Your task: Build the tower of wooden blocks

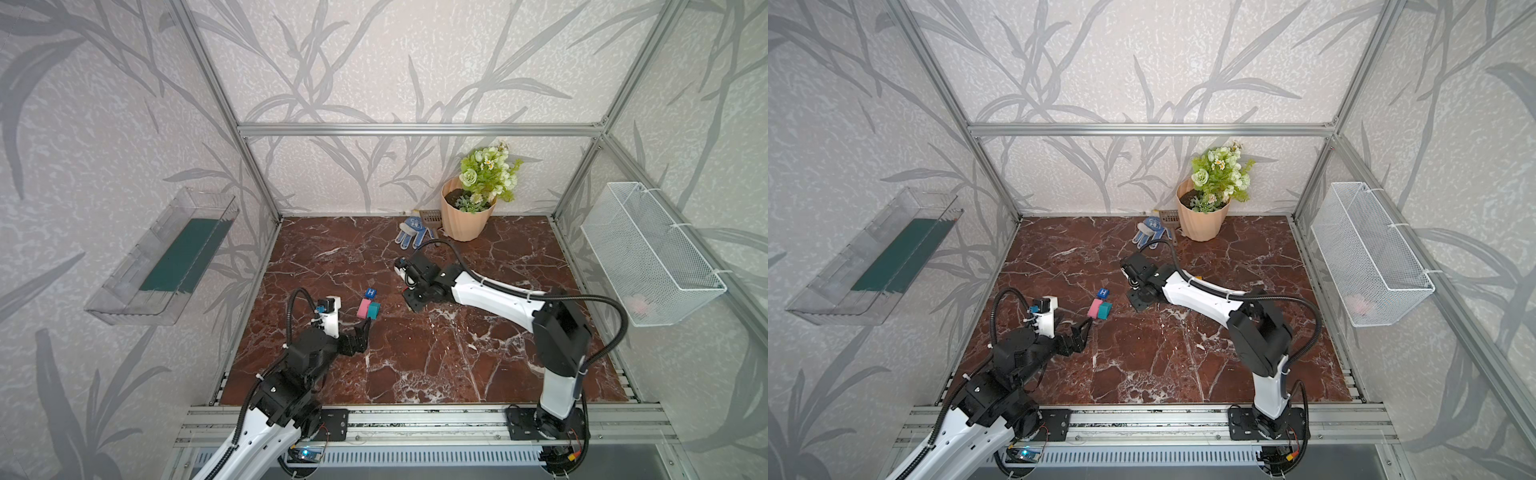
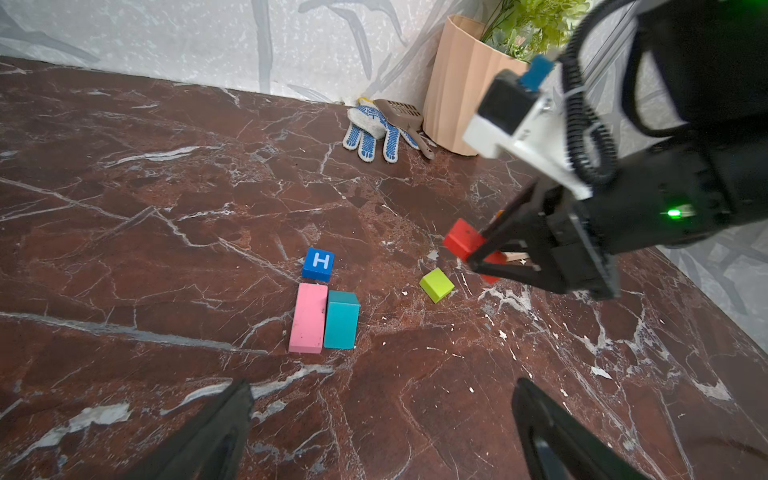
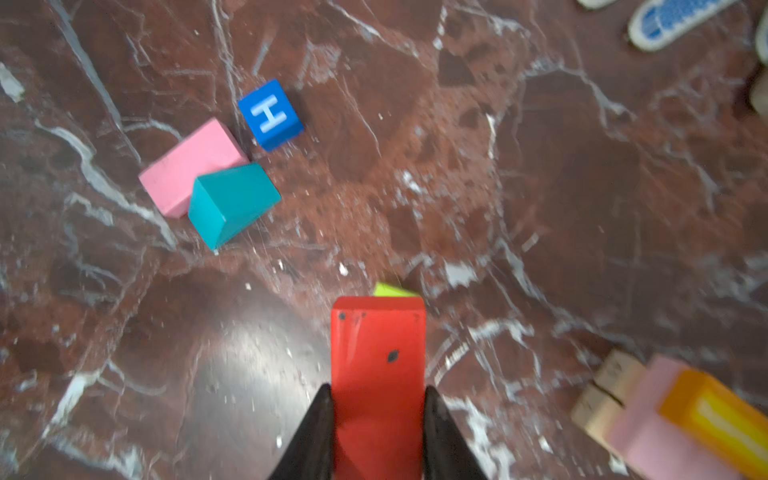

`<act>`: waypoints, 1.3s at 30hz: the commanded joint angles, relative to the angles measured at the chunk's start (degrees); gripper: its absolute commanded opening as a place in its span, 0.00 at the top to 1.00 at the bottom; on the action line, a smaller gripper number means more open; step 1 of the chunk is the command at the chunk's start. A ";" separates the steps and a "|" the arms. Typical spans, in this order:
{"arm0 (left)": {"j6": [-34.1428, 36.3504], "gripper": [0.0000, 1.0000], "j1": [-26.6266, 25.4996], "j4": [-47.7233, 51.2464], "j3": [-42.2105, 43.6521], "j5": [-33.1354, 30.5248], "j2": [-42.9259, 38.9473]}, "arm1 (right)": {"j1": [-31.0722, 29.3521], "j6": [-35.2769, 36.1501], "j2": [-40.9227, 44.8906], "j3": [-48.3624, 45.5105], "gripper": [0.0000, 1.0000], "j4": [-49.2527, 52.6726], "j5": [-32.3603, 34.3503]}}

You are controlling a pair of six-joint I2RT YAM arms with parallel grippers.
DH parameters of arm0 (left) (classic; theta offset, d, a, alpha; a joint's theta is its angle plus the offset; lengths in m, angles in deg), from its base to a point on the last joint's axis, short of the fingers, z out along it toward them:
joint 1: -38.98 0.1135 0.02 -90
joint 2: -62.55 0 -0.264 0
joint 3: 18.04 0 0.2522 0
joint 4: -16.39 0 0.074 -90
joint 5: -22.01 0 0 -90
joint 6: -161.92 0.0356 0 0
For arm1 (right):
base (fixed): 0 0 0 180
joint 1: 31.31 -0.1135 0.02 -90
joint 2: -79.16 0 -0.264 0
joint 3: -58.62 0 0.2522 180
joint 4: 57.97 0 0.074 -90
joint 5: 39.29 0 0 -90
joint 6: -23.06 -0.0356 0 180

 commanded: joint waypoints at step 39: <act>-0.87 0.02 -0.14 0.29 0.47 -0.68 -0.26 | 2.80 -7.11 8.43 -26.91 0.39 -12.85 -3.64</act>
